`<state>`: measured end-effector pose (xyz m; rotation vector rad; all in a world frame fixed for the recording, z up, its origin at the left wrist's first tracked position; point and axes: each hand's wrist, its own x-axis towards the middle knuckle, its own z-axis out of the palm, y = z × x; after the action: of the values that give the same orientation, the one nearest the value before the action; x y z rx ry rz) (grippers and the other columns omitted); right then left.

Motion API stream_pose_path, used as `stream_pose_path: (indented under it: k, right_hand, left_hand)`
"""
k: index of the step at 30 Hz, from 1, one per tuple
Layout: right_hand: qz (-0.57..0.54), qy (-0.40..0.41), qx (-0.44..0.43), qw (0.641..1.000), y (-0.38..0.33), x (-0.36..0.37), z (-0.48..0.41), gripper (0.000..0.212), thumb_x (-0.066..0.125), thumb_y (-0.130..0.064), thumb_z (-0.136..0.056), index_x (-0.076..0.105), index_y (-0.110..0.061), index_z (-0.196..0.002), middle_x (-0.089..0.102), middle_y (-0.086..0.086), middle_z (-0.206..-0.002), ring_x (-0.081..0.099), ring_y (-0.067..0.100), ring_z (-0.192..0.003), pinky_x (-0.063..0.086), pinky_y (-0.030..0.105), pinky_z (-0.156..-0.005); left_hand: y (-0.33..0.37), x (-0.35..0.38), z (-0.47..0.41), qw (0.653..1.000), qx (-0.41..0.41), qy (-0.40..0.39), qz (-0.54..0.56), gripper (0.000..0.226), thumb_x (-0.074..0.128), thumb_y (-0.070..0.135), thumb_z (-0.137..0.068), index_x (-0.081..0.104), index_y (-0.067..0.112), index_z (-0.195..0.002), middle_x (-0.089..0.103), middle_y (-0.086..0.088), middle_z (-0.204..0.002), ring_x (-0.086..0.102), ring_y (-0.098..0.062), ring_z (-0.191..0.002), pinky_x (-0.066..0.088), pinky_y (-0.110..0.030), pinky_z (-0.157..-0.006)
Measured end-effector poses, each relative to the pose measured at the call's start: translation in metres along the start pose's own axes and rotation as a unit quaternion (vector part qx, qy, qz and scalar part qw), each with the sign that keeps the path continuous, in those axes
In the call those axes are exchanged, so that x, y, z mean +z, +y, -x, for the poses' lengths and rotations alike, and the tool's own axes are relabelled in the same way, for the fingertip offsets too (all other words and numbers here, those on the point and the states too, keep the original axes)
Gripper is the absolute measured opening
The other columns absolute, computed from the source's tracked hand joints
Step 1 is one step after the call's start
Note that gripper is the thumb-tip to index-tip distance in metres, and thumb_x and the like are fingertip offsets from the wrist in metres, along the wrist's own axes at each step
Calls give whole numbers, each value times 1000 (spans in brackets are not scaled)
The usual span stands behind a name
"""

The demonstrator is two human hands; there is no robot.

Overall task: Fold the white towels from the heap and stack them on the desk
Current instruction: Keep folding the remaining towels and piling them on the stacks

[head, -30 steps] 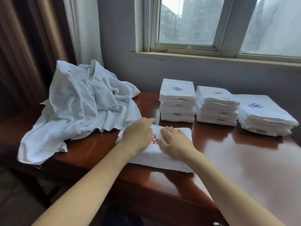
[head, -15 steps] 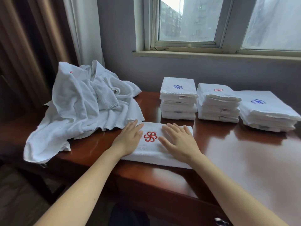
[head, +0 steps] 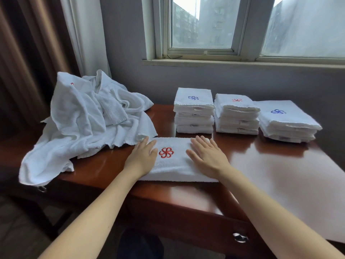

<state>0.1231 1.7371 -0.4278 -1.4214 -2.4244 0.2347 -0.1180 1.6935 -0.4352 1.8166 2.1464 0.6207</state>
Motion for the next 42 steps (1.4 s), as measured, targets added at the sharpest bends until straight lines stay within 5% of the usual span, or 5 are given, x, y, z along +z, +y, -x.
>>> stream_pose_path:
  k: [9, 19, 25, 34, 42]
  right_hand:
    - [1, 30, 84, 996, -16, 4, 25, 57, 30, -44, -103, 24, -18, -154, 16, 6, -163, 7, 23, -151, -5, 50, -119]
    - [-42, -33, 49, 997, 41, -14, 46, 62, 34, -50, -102, 15, -29, -157, 7, -8, -165, -2, 6, -150, -14, 41, -119]
    - [-97, 0, 115, 989, 28, -27, 56, 61, 35, -43, -103, 15, -23, -157, 12, 4, -164, 5, 19, -152, 4, 43, -122]
    - [-24, -60, 221, 973, 19, -54, 75, 80, 46, -62, -90, 18, -24, -154, 45, 11, -147, 41, 33, -133, 39, 45, -107]
    - [-364, -57, 284, 885, 34, -77, 82, 58, 58, -15, -93, 36, -22, -147, 51, -10, -108, 55, 19, -98, 60, 40, -78]
  left_hand:
    - [67, 17, 40, 980, -58, -91, -170, 79, 19, 66, -96, 10, 17, -157, -3, -14, -164, -13, -37, -149, -15, -60, -113]
    - [111, -44, 28, 941, 38, -67, -331, 53, 37, 61, -96, 67, 18, -87, 67, 8, -76, 64, -13, -81, 45, -32, -81]
    - [89, -4, 10, 989, 104, -96, -30, 48, 41, 47, -100, 41, 32, -146, 37, 1, -153, 43, -23, -135, 38, -43, -108]
    - [101, 36, 31, 995, 19, -40, -91, 52, 23, 47, -100, 26, 36, -150, 45, -13, -144, 44, -36, -128, 36, -47, -99]
    - [115, -4, 32, 965, 11, -223, 140, 54, 39, 10, -101, 29, 16, -154, 33, -3, -158, 34, -21, -142, 30, -31, -111]
